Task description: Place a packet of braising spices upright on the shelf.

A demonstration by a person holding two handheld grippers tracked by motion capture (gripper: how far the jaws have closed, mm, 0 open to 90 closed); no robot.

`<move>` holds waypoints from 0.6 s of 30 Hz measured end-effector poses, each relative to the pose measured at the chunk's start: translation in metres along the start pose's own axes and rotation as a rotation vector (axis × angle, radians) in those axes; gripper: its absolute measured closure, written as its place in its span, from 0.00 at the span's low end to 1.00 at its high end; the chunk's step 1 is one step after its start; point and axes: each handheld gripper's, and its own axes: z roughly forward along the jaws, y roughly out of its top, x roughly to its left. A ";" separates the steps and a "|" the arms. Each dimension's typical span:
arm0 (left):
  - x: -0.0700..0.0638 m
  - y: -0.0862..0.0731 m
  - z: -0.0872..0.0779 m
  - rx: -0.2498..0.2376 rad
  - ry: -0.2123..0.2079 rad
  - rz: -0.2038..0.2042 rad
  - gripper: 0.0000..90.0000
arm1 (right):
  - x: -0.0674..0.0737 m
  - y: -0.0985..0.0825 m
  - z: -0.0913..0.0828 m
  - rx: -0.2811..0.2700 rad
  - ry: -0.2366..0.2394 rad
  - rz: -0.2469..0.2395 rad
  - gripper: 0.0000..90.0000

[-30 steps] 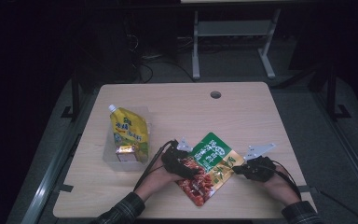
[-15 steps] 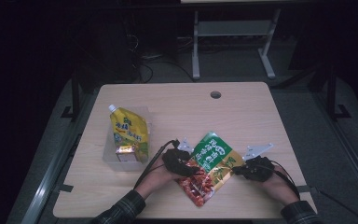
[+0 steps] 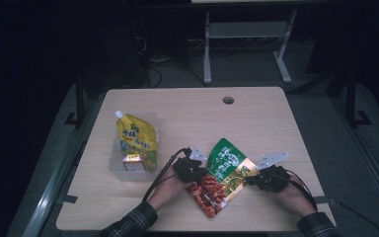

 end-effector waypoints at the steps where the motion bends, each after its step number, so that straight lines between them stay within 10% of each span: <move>1: 0.000 0.000 0.000 -0.010 0.002 -0.007 0.99 | 0.000 0.000 0.000 0.000 0.000 0.000 1.00; 18: 0.009 0.014 -0.046 -0.200 0.066 -0.060 1.00 | 0.003 0.004 -0.018 -0.121 0.065 0.039 0.92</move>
